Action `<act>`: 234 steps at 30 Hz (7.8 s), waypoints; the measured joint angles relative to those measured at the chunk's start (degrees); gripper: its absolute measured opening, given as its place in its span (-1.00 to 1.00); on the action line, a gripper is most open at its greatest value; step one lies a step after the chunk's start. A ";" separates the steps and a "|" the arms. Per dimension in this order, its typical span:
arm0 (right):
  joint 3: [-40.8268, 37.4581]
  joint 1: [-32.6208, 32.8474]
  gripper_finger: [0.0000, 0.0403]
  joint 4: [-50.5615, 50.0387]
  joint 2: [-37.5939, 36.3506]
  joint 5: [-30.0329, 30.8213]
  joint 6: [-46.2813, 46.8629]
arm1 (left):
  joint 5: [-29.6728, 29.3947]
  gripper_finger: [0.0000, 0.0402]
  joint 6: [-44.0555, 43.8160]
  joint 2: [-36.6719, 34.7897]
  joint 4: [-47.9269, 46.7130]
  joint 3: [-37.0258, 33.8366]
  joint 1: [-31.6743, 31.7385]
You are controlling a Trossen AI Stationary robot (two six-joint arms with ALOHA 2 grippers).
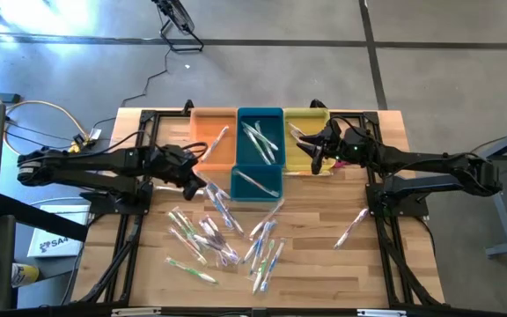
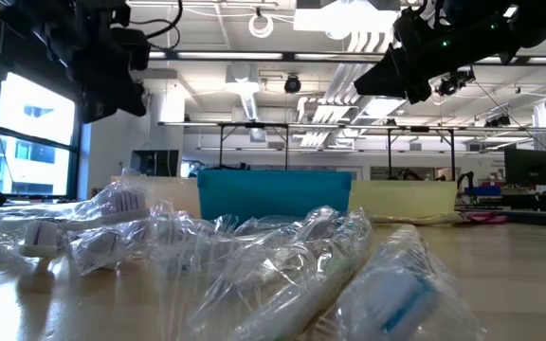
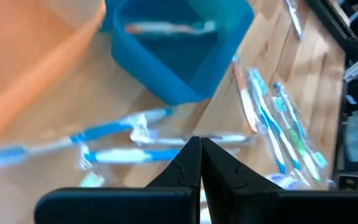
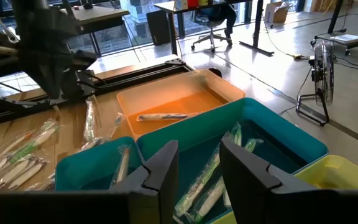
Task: Pick & Place Toothbrushes
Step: Put the green toothbrush into the top blue bin
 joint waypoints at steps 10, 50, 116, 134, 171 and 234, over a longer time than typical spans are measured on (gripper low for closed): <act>0.00 0.00 -0.45 0.02 0.02 0.02 -0.02 | 4.52 -0.98 -6.36 3.30 -1.46 0.00 0.02; 0.00 0.00 -0.45 0.02 0.02 0.00 -0.03 | -8.86 -1.00 -7.31 4.98 -16.18 -0.04 0.04; 0.00 0.00 -0.45 -0.17 0.04 -0.04 0.61 | -11.54 -0.08 16.23 39.40 -27.35 15.96 -3.37; 0.00 0.00 -0.45 -0.66 0.07 -0.40 0.66 | -11.34 -0.13 19.37 45.62 -23.25 16.07 -3.46; 0.00 0.00 -0.45 -1.41 0.09 -0.26 -1.58 | -7.67 -0.96 25.20 43.55 -25.05 18.41 -2.97; 0.00 -0.01 -0.45 -7.18 0.02 -7.49 -2.57 | 19.36 -0.96 23.55 67.01 3.87 63.56 31.18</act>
